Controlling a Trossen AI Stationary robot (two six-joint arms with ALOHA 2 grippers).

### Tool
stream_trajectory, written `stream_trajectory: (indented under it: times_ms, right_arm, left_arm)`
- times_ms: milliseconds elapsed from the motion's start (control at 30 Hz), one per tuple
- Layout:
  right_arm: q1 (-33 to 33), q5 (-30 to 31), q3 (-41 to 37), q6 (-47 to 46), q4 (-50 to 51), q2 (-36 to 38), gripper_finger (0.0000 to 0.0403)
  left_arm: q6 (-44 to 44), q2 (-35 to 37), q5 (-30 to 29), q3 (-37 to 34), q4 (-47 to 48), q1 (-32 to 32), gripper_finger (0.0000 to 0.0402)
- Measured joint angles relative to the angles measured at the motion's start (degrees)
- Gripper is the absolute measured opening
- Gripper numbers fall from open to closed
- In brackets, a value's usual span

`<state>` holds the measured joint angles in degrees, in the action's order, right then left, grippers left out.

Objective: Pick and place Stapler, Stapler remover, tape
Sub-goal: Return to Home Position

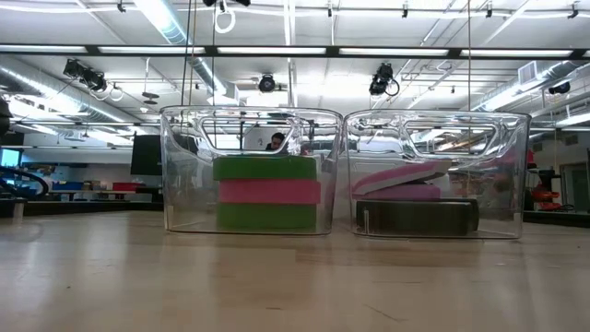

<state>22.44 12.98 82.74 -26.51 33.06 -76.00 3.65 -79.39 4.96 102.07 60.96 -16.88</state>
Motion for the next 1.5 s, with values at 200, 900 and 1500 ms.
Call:
stream_trajectory:
  times_ms: [200, 900, 1500]
  right_arm:
    - [-0.53, 0.06, 0.00, 0.01, -4.18, 3.83, 0.0097]
    - [-3.77, -0.71, -28.60, 0.01, -36.85, 20.23, 0.0097]
    - [-11.52, -0.41, -69.95, 0.01, -40.69, 50.36, 0.0097]
  left_arm:
    - [0.03, 12.83, -1.52, -18.81, -25.37, 2.68, 0.0177]
    - [0.01, 61.40, -1.77, -73.11, -48.99, 6.55, 0.0177]
    - [0.03, 79.29, -2.11, -89.36, -47.74, 11.99, 0.0177]
